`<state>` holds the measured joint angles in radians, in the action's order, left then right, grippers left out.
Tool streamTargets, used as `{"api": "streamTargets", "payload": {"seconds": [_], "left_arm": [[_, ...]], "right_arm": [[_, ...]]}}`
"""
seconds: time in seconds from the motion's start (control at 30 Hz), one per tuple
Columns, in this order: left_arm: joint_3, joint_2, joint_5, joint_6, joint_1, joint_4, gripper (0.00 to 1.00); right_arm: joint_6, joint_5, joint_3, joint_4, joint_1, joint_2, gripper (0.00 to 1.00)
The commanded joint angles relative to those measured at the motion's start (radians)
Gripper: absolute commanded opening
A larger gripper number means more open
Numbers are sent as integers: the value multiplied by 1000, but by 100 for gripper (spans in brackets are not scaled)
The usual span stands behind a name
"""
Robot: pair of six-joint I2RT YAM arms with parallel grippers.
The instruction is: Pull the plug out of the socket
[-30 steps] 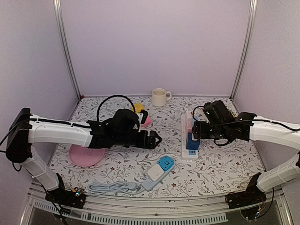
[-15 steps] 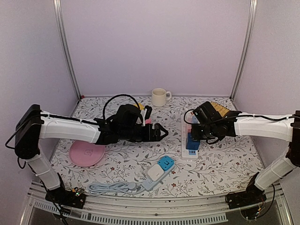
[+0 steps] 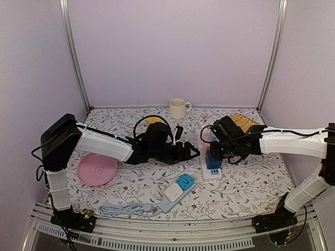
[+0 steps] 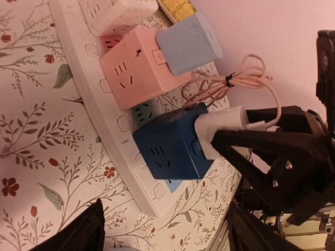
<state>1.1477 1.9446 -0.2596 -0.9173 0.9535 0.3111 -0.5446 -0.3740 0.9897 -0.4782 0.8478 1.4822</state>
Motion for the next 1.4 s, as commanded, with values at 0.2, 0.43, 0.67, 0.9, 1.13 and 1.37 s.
{"api": "streamTargets", "payload": {"seconds": [0.2, 0.43, 0.67, 0.9, 1.13, 1.37], "left_arm": [[85, 105, 3, -21, 12, 22, 75], [126, 142, 30, 10, 39, -16, 75], [164, 177, 59, 13, 54, -48, 75], [174, 194, 112, 11, 56, -85, 75], [190, 213, 121, 7, 54, -100, 75], [207, 229, 112, 2, 55, -107, 75]], "right_arm": [[27, 71, -27, -52, 58, -65, 11], [10, 65, -28, -38, 57, -66, 25], [6, 60, -28, -39, 57, -75, 49], [2, 48, -27, -54, 58, -104, 56], [6, 41, -24, -67, 58, -85, 46], [5, 26, -20, -84, 57, -63, 42]]}}
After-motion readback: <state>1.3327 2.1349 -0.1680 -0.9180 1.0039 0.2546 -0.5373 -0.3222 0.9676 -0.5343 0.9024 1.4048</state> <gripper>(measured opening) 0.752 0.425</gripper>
